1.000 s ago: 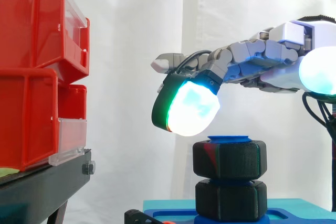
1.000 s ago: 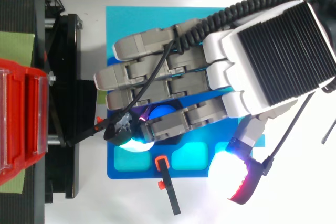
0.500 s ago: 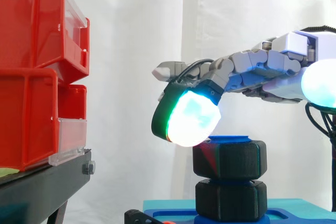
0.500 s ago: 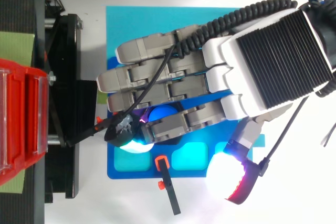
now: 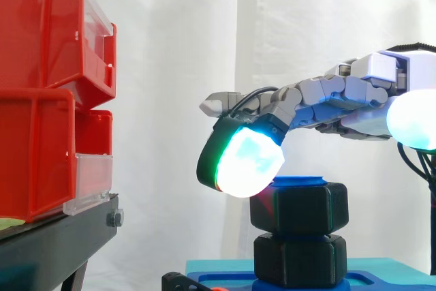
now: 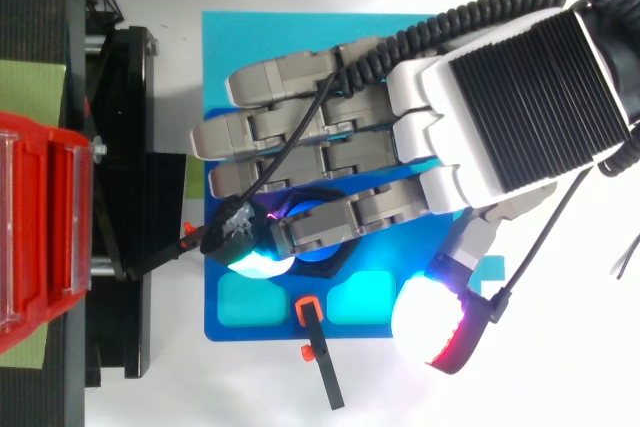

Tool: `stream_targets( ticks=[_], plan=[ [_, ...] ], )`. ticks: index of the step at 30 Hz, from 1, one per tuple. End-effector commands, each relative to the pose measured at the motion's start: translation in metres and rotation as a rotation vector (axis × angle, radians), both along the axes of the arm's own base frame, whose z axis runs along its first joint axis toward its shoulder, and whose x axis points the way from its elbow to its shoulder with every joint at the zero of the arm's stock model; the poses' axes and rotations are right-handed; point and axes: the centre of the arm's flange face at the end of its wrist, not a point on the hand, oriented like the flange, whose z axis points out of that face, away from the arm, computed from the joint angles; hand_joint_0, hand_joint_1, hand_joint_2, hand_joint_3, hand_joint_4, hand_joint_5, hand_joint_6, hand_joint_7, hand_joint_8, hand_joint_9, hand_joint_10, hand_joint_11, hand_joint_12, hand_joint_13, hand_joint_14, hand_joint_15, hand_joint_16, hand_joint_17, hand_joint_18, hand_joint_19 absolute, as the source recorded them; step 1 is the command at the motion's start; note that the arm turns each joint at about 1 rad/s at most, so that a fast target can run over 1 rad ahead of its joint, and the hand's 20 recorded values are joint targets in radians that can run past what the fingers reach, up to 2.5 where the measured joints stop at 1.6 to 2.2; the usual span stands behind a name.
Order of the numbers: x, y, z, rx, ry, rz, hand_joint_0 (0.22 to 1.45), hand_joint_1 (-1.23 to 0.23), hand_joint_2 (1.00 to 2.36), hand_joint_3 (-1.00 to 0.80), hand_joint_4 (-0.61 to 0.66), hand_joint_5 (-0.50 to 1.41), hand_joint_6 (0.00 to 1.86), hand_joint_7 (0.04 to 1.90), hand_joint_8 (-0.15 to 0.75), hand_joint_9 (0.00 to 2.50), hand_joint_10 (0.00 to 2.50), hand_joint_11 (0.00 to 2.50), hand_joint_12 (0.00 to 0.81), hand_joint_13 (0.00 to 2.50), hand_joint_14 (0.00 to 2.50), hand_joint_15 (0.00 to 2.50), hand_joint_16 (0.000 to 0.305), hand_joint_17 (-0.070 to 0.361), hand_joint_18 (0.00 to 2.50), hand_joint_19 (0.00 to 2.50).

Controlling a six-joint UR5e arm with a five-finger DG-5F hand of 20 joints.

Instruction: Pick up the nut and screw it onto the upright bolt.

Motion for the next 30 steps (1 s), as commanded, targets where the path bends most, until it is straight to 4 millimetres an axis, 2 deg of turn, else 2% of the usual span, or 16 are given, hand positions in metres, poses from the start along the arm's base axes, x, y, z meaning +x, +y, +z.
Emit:
stream_targets(
  ticks=[1, 19, 30],
  plan=[
    [0.000, -0.003, 0.000, -0.001, -0.003, 0.000, 0.48, -0.14, 1.00, -0.50, 0.16, -0.14, 0.50, 0.71, 0.237, 0.38, 0.00, 0.00, 0.275, 0.12, 0.00, 0.00, 0.033, 0.074, 0.00, 0.00],
    [-0.003, -0.028, 0.007, -0.014, -0.043, 0.009, 0.49, -0.18, 1.00, -0.50, 0.20, -0.12, 0.50, 0.75, 0.241, 0.43, 0.00, 0.00, 0.266, 0.17, 0.00, 0.00, 0.031, 0.069, 0.00, 0.00],
    [-0.005, -0.034, 0.006, -0.020, -0.038, 0.007, 0.49, -0.19, 1.00, -0.50, 0.21, -0.11, 0.50, 0.76, 0.242, 0.46, 0.00, 0.00, 0.263, 0.19, 0.00, 0.00, 0.030, 0.068, 0.00, 0.00]
  ],
)
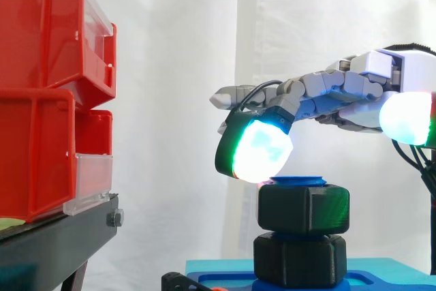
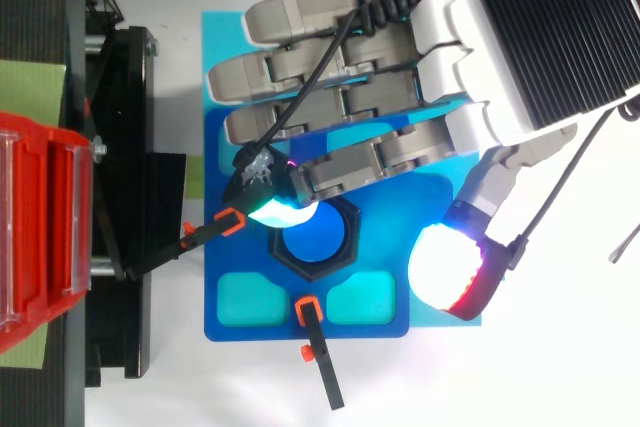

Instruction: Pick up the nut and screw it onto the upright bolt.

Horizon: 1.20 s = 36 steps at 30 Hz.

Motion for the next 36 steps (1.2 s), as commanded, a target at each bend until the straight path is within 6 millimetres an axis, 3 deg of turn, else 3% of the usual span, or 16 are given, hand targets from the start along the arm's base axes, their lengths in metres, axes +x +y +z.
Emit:
stream_targets(
  ticks=[1, 6, 14, 25, 36],
  plan=[
    [-0.001, -0.002, -0.001, -0.002, 0.003, -0.004, 0.49, -0.19, 1.00, -0.50, 0.21, -0.10, 0.50, 0.76, 0.240, 0.47, 0.00, 0.00, 0.261, 0.19, 0.00, 0.00, 0.030, 0.067, 0.00, 0.00],
    [-0.001, -0.003, -0.001, -0.003, 0.004, -0.004, 0.49, -0.19, 1.00, -0.50, 0.23, -0.07, 0.50, 0.76, 0.229, 0.52, 0.00, 0.00, 0.248, 0.22, 0.00, 0.00, 0.028, 0.063, 0.00, 0.00],
    [-0.003, -0.008, 0.000, -0.005, 0.003, -0.004, 0.49, -0.19, 1.00, -0.50, 0.25, -0.02, 0.50, 0.96, 0.240, 0.60, 0.00, 0.00, 0.234, 0.26, 0.00, 0.00, 0.026, 0.058, 0.00, 0.00],
    [-0.006, -0.017, 0.000, -0.007, 0.005, -0.003, 0.50, -0.21, 1.00, -0.50, 0.17, 0.03, 0.50, 1.15, 0.248, 0.81, 0.00, 0.00, 0.207, 0.38, 0.00, 0.00, 0.021, 0.048, 0.03, 0.00],
    [-0.004, -0.020, 0.006, -0.009, 0.002, 0.002, 0.51, -0.26, 1.00, -0.50, 0.09, 0.07, 0.50, 1.24, 0.216, 1.14, 0.00, 0.00, 0.162, 0.62, 0.00, 0.00, 0.013, 0.030, 0.28, 0.00]
  ],
)
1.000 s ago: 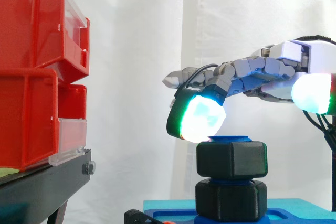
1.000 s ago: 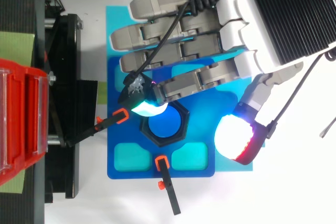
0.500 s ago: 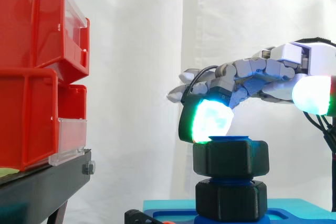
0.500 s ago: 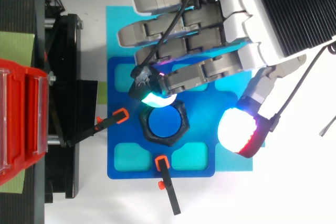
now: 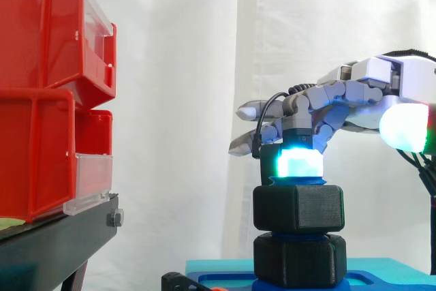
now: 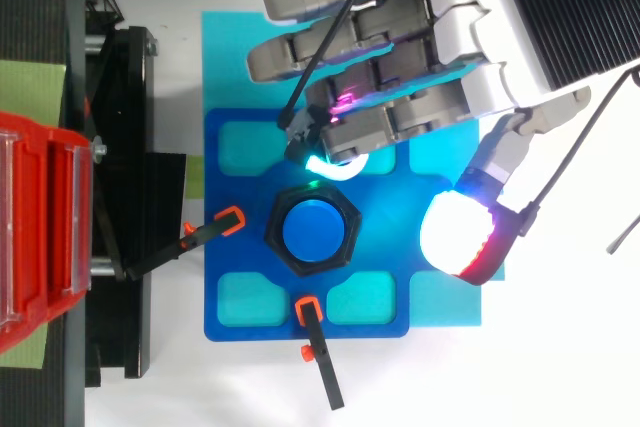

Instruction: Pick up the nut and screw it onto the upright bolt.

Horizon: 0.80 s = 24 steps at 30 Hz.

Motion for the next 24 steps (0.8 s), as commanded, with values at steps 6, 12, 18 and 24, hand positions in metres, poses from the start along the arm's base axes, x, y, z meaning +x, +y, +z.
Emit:
stream_targets(
  ticks=[6, 12, 18, 24],
  plan=[
    [0.002, -0.004, 0.010, -0.002, -0.004, 0.001, 0.51, -0.26, 1.00, -0.50, 0.09, 0.07, 0.50, 1.26, 0.170, 1.31, 0.00, 0.00, 0.140, 0.70, 0.00, 0.00, 0.011, 0.024, 0.36, 0.00],
    [0.015, 0.002, 0.057, -0.002, -0.014, 0.020, 0.50, -0.25, 1.00, -0.50, 0.23, -0.01, 0.50, 1.00, 0.237, 1.24, 0.00, 0.03, 0.179, 0.65, 0.00, 0.00, 0.015, 0.033, 0.31, 0.00],
    [0.021, 0.013, 0.099, 0.005, 0.031, 0.019, 0.49, -0.25, 1.00, -0.50, 0.22, -0.08, 0.50, 0.83, 0.243, 1.03, 0.00, 0.00, 0.227, 0.52, 0.00, 0.00, 0.022, 0.050, 0.18, 0.00],
    [0.029, 0.039, 0.124, 0.020, 0.066, -0.031, 0.47, -0.22, 1.00, -0.50, 0.16, -0.14, 0.50, 0.69, 0.219, 0.71, 0.00, 0.00, 0.270, 0.28, 0.00, 0.00, 0.031, 0.070, 0.00, 0.00]
  ],
)
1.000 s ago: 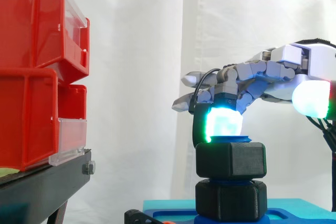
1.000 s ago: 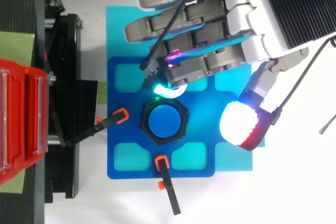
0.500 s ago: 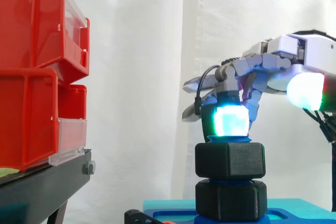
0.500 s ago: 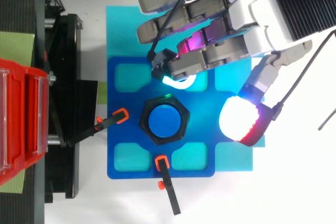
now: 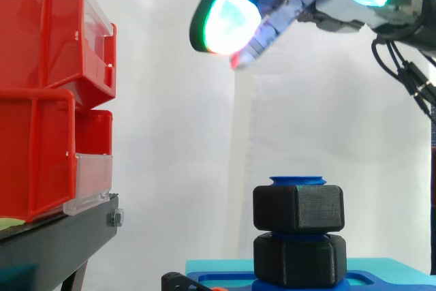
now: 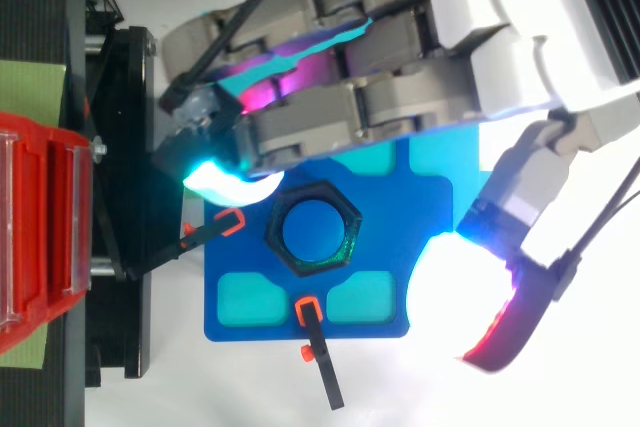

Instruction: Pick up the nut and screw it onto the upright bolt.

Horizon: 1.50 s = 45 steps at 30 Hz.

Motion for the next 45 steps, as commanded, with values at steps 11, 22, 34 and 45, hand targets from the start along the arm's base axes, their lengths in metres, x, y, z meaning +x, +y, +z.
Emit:
stream_targets(
  ticks=[11, 22, 34, 45],
  plan=[
    [0.004, 0.039, -0.060, 0.038, 0.050, -0.046, 0.46, -0.12, 1.00, -0.50, 0.11, -0.19, 0.50, 0.60, 0.198, 0.31, 0.00, 0.00, 0.312, 0.00, 0.00, 0.00, 0.040, 0.089, 0.00, 0.00],
    [0.008, 0.055, -0.075, 0.072, -0.015, -0.017, 0.46, -0.11, 1.00, -0.50, 0.12, -0.19, 0.50, 0.61, 0.200, 0.30, 0.00, 0.00, 0.315, 0.00, 0.00, 0.00, 0.040, 0.091, 0.00, 0.00],
    [-0.001, 0.052, -0.102, 0.073, 0.034, -0.023, 0.46, -0.06, 1.00, -0.50, 0.16, -0.14, 0.50, 0.65, 0.201, 0.30, 0.00, 0.00, 0.317, 0.00, 0.00, 0.00, 0.041, 0.093, 0.00, 0.00],
    [-0.006, 0.048, -0.113, 0.073, 0.041, -0.026, 0.47, -0.06, 1.00, -0.50, 0.17, -0.09, 0.50, 0.73, 0.194, 0.36, 0.00, 0.00, 0.306, 0.00, 0.00, 0.00, 0.040, 0.090, 0.00, 0.00]
  ],
)
